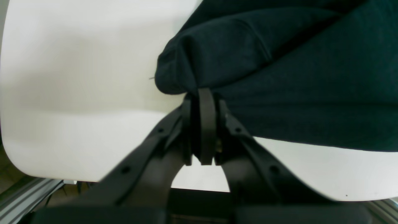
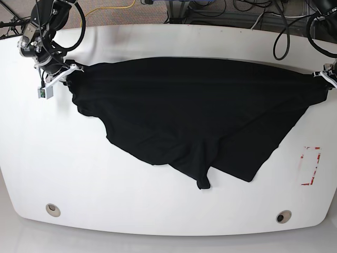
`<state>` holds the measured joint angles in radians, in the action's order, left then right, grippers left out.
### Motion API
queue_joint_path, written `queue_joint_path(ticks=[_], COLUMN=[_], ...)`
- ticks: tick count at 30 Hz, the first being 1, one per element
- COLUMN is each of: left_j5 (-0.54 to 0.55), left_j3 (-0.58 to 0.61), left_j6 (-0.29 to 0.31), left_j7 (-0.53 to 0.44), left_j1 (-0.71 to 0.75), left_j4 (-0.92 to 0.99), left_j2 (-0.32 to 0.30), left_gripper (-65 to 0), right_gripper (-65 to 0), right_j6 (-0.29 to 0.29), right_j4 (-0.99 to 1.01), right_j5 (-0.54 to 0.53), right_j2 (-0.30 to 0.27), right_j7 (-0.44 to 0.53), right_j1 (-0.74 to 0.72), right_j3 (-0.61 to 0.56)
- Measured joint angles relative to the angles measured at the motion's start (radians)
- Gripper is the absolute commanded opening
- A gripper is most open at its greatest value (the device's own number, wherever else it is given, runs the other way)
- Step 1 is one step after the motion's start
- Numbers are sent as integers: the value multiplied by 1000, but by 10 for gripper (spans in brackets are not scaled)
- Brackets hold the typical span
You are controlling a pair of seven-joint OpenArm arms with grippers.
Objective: Fold the T-shirt properly
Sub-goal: 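Lower the stretched black shirt onto the table with both grippers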
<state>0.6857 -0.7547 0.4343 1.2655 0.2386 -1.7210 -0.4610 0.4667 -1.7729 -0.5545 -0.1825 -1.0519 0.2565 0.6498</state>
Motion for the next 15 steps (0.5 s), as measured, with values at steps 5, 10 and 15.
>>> queue_joint_path(ticks=[5, 10, 15], left_j5=[-2, -1, 0], left_j3=[0, 0, 1], left_j6=[0, 0, 0], left_j7=[2, 1, 0], left_j1=[11, 11, 21], left_j4=[0, 0, 0], left_j2=[0, 0, 0], left_gripper=[-650, -650, -650], right_gripper=[-133, -25, -30], right_j6=[-7, -7, -6], right_j4=[0, -24, -112], right_j5=[1, 2, -1], right_j2=[0, 0, -2], right_j7=[0, -9, -4], right_j1=[0, 0, -7], right_j3=[4, 4, 2])
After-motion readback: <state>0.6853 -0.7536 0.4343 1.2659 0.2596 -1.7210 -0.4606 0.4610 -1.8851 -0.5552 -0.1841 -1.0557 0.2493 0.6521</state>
